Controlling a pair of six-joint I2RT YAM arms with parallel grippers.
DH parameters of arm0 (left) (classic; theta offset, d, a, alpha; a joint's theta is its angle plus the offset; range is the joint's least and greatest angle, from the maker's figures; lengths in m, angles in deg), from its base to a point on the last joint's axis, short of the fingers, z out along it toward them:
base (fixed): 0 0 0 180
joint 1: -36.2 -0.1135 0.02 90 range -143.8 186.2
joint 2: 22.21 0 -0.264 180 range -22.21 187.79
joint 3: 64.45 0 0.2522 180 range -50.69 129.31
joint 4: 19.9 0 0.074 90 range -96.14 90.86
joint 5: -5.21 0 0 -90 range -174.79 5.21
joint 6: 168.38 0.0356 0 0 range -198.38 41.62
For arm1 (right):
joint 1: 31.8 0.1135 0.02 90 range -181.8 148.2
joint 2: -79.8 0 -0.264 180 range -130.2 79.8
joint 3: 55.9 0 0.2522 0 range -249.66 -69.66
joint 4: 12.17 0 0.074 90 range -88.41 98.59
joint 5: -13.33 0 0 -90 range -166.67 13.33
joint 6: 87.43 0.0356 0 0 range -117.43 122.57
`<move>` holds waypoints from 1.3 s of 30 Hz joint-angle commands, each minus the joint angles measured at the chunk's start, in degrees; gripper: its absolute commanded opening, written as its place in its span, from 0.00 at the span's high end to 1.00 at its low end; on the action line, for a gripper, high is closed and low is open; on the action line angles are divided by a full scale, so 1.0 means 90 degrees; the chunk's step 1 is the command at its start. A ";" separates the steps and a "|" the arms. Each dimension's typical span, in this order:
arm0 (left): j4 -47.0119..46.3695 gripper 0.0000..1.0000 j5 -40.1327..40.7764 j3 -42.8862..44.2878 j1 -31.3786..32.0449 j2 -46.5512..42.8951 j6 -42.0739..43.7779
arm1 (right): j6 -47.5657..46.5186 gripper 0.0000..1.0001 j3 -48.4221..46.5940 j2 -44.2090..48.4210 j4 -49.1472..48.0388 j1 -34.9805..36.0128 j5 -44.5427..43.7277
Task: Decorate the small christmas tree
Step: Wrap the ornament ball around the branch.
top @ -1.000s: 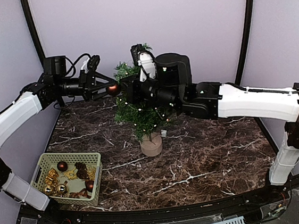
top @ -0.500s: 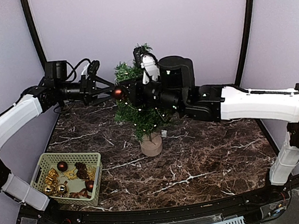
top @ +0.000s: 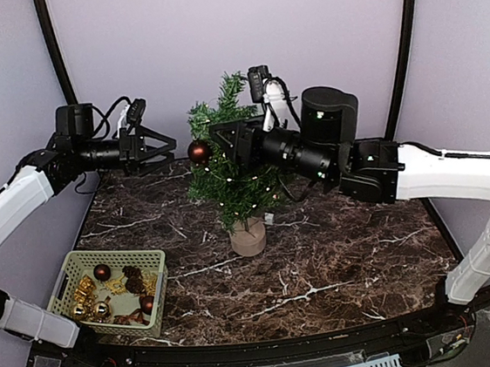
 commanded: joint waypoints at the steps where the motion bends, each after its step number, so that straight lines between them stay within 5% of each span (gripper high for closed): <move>1: 0.0434 0.27 0.0737 -0.0055 -0.0053 -0.0497 0.0754 | 0.0020 0.59 0.0409 0.0422 -0.0462 -0.0029 0.0232; 11: 0.1084 0.24 0.3357 -0.1330 -0.0045 -0.1884 0.1361 | -0.0184 0.29 0.2106 0.1717 -0.0297 -0.0142 -0.0899; 20: 0.1010 0.22 0.5284 -0.4064 -0.0053 -0.3129 -0.0393 | 0.1275 0.15 0.3622 0.2256 -0.0167 -0.1321 -0.0813; 26: 0.1288 0.17 0.6498 -0.4924 -0.0066 -0.3694 -0.1103 | 0.1856 0.13 0.4467 0.2565 -0.0520 -0.1927 -0.0903; 39: 0.2263 0.32 0.6539 -0.5467 -0.0278 -0.4431 -0.2286 | 0.1993 0.12 0.4938 0.2876 -0.0355 -0.2480 -0.0861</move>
